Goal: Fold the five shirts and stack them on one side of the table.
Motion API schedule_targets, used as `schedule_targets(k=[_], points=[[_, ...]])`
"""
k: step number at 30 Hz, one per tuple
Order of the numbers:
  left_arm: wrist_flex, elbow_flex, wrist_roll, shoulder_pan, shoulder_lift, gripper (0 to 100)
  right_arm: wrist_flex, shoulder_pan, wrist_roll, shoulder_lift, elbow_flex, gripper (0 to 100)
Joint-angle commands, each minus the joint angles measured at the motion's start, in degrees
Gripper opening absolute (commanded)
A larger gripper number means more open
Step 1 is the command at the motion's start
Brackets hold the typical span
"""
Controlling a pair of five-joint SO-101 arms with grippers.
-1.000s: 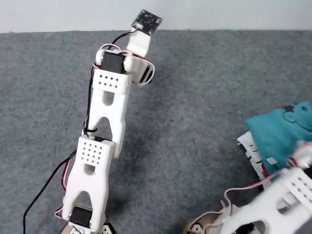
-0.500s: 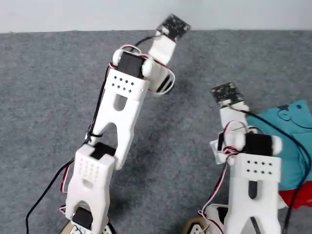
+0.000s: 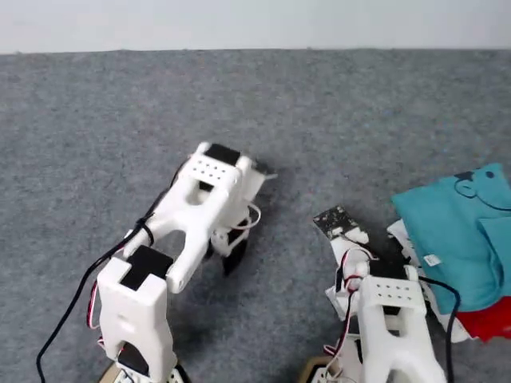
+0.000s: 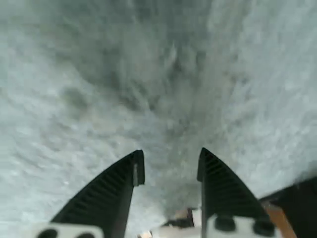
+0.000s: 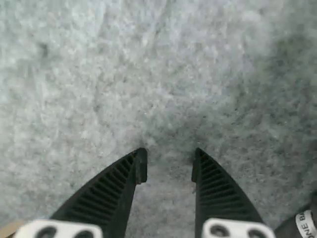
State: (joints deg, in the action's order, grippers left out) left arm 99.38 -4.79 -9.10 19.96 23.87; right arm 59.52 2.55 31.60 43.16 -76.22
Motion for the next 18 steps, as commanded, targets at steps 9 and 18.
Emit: schedule_targets(k=[9,18], points=[[1.05,-6.55,0.0,-0.09,6.86,17,-0.04,0.13,0.18,0.4,-2.73,15.5],[0.88,-5.76,-0.26,0.0,17.58,7,-3.03,0.22,0.44,0.84,-5.71,15.7]])
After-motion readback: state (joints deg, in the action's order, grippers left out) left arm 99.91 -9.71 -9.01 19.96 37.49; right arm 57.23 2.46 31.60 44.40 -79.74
